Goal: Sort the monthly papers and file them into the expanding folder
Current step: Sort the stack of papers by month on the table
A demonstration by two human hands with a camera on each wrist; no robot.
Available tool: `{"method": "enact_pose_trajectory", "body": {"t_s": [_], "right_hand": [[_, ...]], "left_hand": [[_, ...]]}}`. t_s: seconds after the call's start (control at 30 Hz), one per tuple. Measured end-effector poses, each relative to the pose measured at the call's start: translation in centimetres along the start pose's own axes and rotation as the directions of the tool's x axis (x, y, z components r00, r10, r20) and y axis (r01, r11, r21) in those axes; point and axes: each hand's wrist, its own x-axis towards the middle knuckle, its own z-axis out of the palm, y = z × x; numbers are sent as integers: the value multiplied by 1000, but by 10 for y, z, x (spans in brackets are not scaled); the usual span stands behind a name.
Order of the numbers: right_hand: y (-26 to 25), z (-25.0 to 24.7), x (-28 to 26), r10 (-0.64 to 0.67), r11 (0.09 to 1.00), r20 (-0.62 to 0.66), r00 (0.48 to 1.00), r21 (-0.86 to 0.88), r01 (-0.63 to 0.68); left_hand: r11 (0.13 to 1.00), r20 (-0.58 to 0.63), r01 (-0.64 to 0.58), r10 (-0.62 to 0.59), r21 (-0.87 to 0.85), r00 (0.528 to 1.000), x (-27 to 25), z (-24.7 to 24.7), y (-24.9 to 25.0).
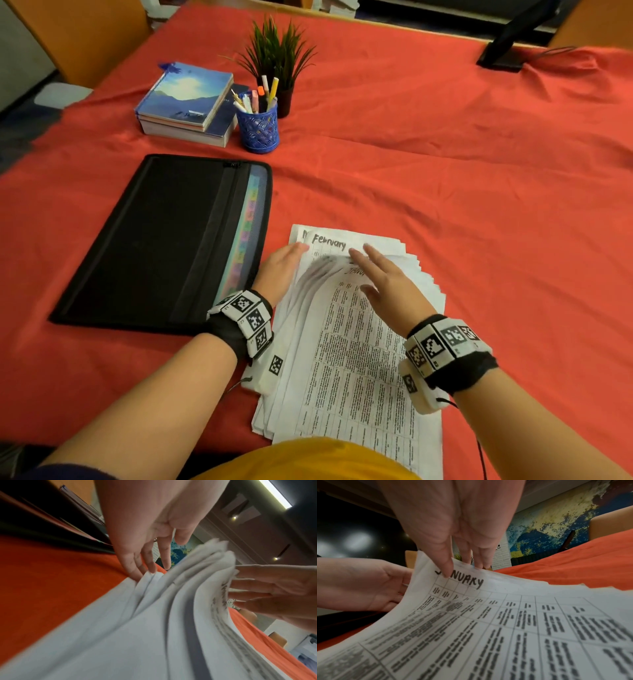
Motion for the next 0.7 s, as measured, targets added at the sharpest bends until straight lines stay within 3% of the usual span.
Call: {"method": "enact_pose_trajectory", "body": {"t_s": [0.1,0.23,0.47,0.7], "right_hand": [[1,0,4,57,998,78,995,5,-58],[5,-1,8,124,991,96,988,36,-128],[11,-1,13,330,942,228,916,-133,-307],[3,0,26,255,960,164,953,-164,-228]], "left_hand": [[989,-18,-69,72,134,997,1,3,-4],[996,6,0,0,92,1000,3,3,-5],[958,35,41,-53,282,998,11,2,-8],[972,21,69,-76,226,997,20,0,-3]]}}
